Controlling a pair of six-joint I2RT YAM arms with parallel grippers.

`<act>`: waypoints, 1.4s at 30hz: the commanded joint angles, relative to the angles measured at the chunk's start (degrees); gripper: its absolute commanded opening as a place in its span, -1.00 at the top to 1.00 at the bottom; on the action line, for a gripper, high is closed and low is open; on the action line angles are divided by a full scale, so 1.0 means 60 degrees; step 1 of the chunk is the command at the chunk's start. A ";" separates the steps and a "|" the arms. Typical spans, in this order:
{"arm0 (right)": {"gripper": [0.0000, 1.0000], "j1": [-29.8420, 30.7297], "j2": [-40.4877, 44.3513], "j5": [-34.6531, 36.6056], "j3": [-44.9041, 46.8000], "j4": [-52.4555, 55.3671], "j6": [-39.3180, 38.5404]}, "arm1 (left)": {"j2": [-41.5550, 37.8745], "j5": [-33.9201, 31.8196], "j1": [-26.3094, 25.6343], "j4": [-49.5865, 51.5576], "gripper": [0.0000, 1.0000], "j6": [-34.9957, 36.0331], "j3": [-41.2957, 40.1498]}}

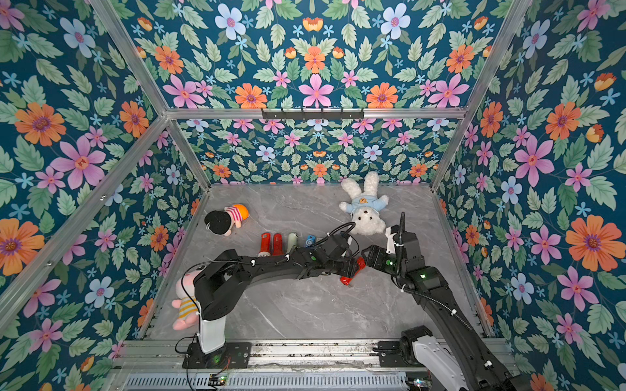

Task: Close the plug at the bottom of the flashlight
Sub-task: Adjust the flashlight at the center of the board.

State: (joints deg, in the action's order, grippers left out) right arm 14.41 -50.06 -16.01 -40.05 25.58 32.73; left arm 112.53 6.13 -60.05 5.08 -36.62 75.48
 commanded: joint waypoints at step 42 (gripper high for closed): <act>-0.65 -0.0344 0.1978 0.1413 0.0010 0.1164 -0.0920 | 0.2598 0.2151 -0.0357 0.2556 -0.37 -0.0111 0.4303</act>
State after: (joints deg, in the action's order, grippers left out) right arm 12.36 -39.70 -8.16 -39.72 27.27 29.80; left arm 127.20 17.39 -62.87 18.06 -38.37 97.84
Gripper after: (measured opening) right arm 0.825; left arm 0.686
